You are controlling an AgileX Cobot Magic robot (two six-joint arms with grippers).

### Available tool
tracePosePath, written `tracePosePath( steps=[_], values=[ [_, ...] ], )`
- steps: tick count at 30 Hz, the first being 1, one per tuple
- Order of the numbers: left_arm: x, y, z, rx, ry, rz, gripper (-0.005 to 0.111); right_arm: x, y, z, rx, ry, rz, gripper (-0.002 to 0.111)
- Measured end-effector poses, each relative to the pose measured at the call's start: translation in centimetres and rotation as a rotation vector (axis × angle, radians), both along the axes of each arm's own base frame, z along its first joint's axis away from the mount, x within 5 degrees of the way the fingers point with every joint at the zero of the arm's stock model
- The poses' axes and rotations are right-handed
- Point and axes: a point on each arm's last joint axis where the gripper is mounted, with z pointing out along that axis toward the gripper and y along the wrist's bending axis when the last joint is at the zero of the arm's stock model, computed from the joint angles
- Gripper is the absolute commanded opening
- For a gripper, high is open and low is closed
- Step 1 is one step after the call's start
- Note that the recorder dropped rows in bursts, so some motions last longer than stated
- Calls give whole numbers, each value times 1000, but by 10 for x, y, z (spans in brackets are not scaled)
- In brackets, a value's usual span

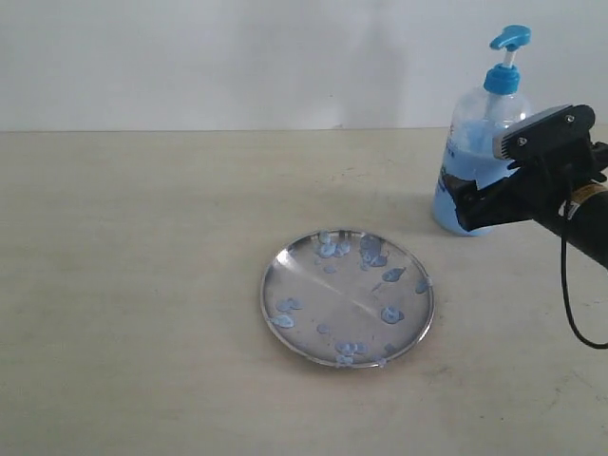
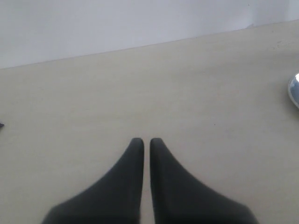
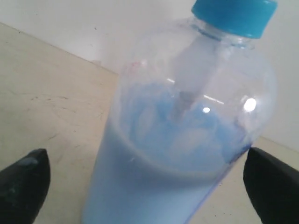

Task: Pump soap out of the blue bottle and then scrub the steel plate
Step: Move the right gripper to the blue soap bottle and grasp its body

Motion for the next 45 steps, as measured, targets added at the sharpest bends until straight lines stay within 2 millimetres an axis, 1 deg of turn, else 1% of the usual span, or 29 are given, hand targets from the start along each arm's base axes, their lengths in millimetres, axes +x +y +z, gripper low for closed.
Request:
tracePosePath(
  steps=[5, 12, 17, 21, 22, 23, 24, 25, 27, 29, 30, 31, 32, 41, 45],
  values=[
    [0, 0, 0, 0, 0, 0, 4, 19, -2, -4, 3, -21, -14, 105],
    [0, 0, 0, 0, 0, 0, 4, 50, -4, -19, -5, -44, -15, 105],
    [0, 0, 0, 0, 0, 0, 4, 64, -4, -27, -8, -51, -11, 105],
    [0, 0, 0, 0, 0, 0, 4, 73, -5, -26, -9, -70, -11, 105],
    [0, 0, 0, 0, 0, 0, 4, 75, -5, -26, -9, -74, -11, 103],
    [0, 0, 0, 0, 0, 0, 4, 77, -5, -26, -7, -78, -12, 98],
    [0, 0, 0, 0, 0, 0, 4, 78, -5, -27, -2, -79, -13, 92],
    [0, 0, 0, 0, 0, 0, 4, 80, -5, -26, 6, -84, -14, 82],
    [0, 0, 0, 0, 0, 0, 4, 82, -5, -27, 14, -78, -16, 60],
    [0, 0, 0, 0, 0, 0, 4, 82, -5, -27, 32, -64, -20, 31],
    [0, 0, 0, 0, 0, 0, 4, 82, -5, -28, 37, -58, -21, 18],
    [0, 0, 0, 0, 0, 0, 4, 83, -5, -28, 38, -53, -22, 3],
    [0, 0, 0, 0, 0, 0, 4, 83, -5, -28, 42, -45, -24, 0],
    [0, 0, 0, 0, 0, 0, 4, 83, -5, -29, 47, -12, -26, 0],
    [0, 0, 0, 0, 0, 0, 4, 81, -1, -23, 4, 28, 21, 0]
  ],
)
